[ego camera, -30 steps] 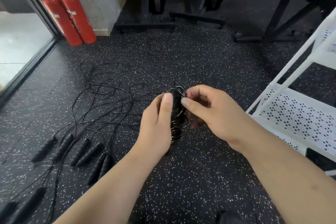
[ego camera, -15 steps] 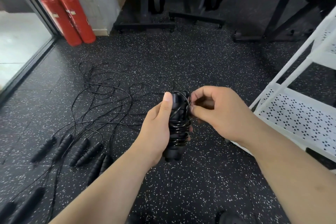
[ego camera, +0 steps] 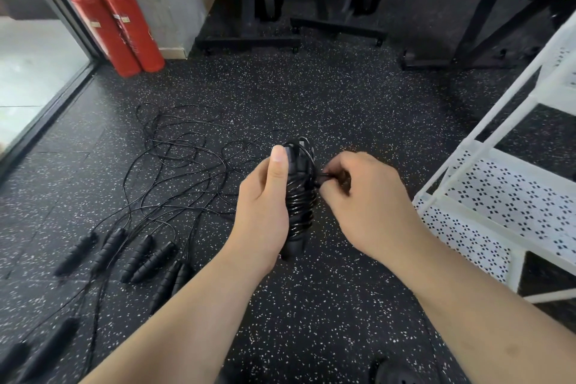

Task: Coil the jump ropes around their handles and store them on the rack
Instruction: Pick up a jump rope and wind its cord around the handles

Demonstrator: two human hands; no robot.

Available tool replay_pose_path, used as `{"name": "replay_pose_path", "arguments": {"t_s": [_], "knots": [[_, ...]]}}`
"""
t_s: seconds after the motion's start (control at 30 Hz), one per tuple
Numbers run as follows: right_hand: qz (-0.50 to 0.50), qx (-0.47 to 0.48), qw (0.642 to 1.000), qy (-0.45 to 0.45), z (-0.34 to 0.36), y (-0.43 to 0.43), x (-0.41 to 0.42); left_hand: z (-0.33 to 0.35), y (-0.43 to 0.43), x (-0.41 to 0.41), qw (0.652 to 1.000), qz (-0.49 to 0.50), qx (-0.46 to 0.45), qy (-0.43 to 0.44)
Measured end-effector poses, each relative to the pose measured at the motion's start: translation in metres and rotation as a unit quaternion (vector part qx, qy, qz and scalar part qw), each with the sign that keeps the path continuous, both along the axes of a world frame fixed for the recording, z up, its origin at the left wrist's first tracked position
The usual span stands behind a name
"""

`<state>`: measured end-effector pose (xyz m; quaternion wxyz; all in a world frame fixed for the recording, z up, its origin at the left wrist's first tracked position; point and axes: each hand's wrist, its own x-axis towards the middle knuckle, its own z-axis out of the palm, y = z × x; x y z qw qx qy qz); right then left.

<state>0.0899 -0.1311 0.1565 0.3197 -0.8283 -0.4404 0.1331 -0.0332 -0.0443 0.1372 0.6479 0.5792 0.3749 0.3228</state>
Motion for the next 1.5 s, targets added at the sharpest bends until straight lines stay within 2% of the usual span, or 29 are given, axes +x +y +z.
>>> {"name": "replay_pose_path", "arguments": {"t_s": [0.03, 0.1, 0.17, 0.23, 0.3, 0.33, 0.4, 0.43, 0.5, 0.53, 0.67, 0.73, 0.8, 0.9, 0.93, 0.97, 1.03, 1.13, 1.17, 1.2, 1.23, 1.3, 1.33, 1.4, 1.5], "knots": [[0.000, 0.004, 0.999, 0.034, 0.000, -0.001, 0.000, 0.001, 0.001, -0.001, 1.000, 0.000, -0.001, -0.001], [0.001, -0.001, 0.982, 0.188, 0.006, -0.002, 0.004, 0.003, 0.005, -0.004, 1.000, -0.004, -0.022, -0.003], [0.034, -0.018, 0.935, 0.353, 0.013, -0.005, 0.008, 0.002, 0.009, -0.007, 1.000, -0.003, -0.025, 0.006], [0.063, -0.027, 0.890, 0.450, 0.021, -0.007, 0.010, -0.001, 0.014, -0.010, 0.999, 0.003, 0.021, 0.030], [0.080, -0.039, 0.872, 0.481, 0.027, -0.011, 0.010, -0.004, 0.019, -0.013, 0.988, 0.001, 0.125, 0.087], [0.084, -0.046, 0.871, 0.481, 0.029, -0.012, 0.009, -0.005, 0.021, -0.014, 0.979, 0.002, 0.168, 0.118], [0.073, -0.039, 0.885, 0.457, 0.027, -0.014, 0.009, -0.005, 0.022, -0.013, 0.972, 0.002, 0.196, 0.129], [0.055, -0.024, 0.902, 0.429, 0.023, -0.015, 0.010, -0.006, 0.021, -0.012, 0.977, -0.004, 0.179, 0.113], [0.014, 0.021, 0.931, 0.364, 0.014, -0.016, 0.010, -0.002, 0.015, -0.011, 0.994, -0.038, 0.079, 0.063], [-0.001, 0.049, 0.929, 0.367, 0.010, -0.015, 0.009, 0.002, 0.011, -0.011, 0.998, -0.050, 0.024, 0.041], [-0.019, 0.159, 0.830, 0.534, 0.000, -0.013, -0.005, 0.011, 0.003, -0.010, 0.992, -0.043, -0.121, -0.007], [-0.016, 0.180, 0.814, 0.552, -0.006, -0.011, -0.009, 0.011, 0.004, -0.010, 0.984, -0.060, -0.168, -0.025], [-0.004, 0.169, 0.843, 0.511, -0.006, -0.010, -0.002, 0.012, 0.009, -0.012, 0.976, -0.088, -0.195, -0.041], [0.021, 0.107, 0.944, 0.311, 0.000, -0.010, 0.020, 0.011, 0.018, -0.013, 0.974, -0.114, -0.192, -0.049], [0.022, 0.108, 0.957, 0.269, 0.002, -0.009, 0.025, 0.011, 0.019, -0.014, 0.975, -0.110, -0.189, -0.051], [0.015, 0.130, 0.955, 0.267, 0.002, -0.007, 0.027, 0.009, 0.018, -0.013, 0.975, -0.104, -0.187, -0.052], [-0.012, 0.202, 0.907, 0.369, 0.001, -0.004, 0.024, 0.008, 0.014, -0.011, 0.978, -0.091, -0.183, -0.050], [-0.031, 0.264, 0.777, 0.571, -0.001, 0.000, 0.008, 0.008, 0.009, -0.010, 0.981, -0.069, -0.178, -0.041], [-0.041, 0.265, 0.758, 0.595, -0.003, 0.000, 0.002, 0.008, 0.009, -0.010, 0.984, -0.059, -0.167, -0.032], [-0.049, 0.260, 0.761, 0.592, -0.004, 0.000, -0.002, 0.007, 0.010, -0.009, 0.989, -0.045, -0.142, -0.013], [-0.050, 0.250, 0.790, 0.557, -0.004, -0.002, -0.009, 0.004, 0.011, -0.008, 0.995, -0.030, -0.098, 0.016], [-0.030, 0.233, 0.882, 0.408, -0.002, -0.007, -0.024, -0.003, 0.013, -0.006, 0.996, 0.001, 0.023, 0.086], [-0.011, 0.232, 0.913, 0.334, 0.000, -0.009, -0.032, -0.006, 0.013, -0.005, 0.991, 0.009, 0.079, 0.109], [0.021, 0.234, 0.935, 0.264, 0.002, -0.009, -0.040, -0.011, 0.012, -0.003, 0.981, 0.020, 0.141, 0.132], [0.023, 0.226, 0.939, 0.256, 0.001, -0.006, -0.034, -0.014, 0.011, -0.001, 0.978, 0.038, 0.143, 0.149]]}}
